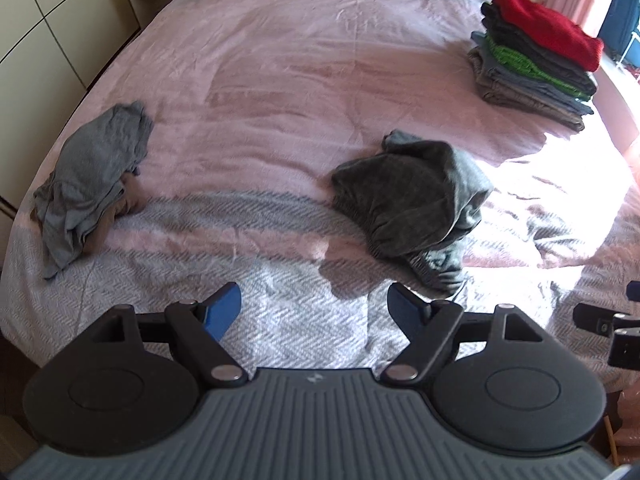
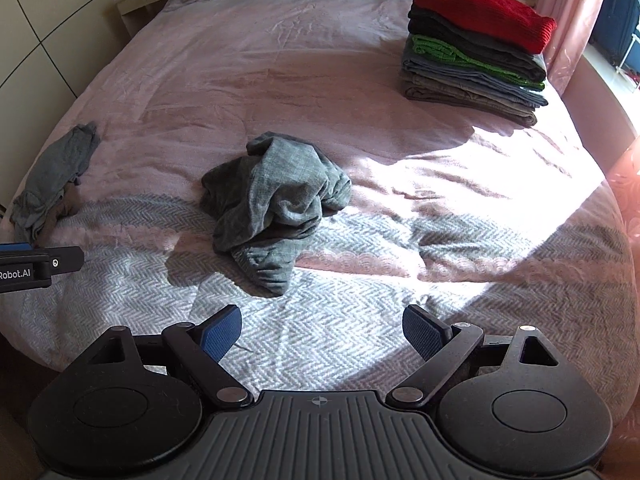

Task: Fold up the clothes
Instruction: 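Grasp the shorts with the right gripper while the left gripper grasps them too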

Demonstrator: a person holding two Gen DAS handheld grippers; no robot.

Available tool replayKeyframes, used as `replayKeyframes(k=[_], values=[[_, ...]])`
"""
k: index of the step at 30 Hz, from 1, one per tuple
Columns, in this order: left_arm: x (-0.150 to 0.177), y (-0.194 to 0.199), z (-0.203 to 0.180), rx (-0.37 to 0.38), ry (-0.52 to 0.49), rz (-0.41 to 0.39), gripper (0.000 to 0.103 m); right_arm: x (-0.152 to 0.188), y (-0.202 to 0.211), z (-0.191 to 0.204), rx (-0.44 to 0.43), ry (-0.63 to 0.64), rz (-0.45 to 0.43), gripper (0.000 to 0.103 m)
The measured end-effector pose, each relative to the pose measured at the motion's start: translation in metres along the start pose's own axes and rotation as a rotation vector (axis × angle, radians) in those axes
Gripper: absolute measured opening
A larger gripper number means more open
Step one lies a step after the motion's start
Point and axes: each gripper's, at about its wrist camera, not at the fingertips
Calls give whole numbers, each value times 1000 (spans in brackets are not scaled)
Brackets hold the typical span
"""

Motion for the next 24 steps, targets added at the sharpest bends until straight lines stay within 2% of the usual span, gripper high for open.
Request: replayKeyframes(k=[6,11,12,13,17,19,24], values=[[8,-21,18,-10,42,33,78,10,-26,12,-9,90,-15,90],[11,-53,35,-4,55,73,77,24,-55,37,4,207,-53,90],[11,-60,39,-2,57,81,77,27,-61,41,5,227,-59,86],[11,-67,42,2,59,85,77,28,-69,45,2,239,-60,76],[10,-92,56,29,58,91,77,31,-103,57,2,252,-40,73],[7,-102,64,45,49,87,76,31,-116,64,4,262,-55,61],[0,-124,82,70,23,84,71,27,-142,87,24,303,-115,61]])
Point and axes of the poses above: each gripper's, at about its wrist camera, not at the fingertips, and y roughly against the way its jaws point, z to its left, x to its underside, and after that the axes turned 11 degrees about x, right-handed
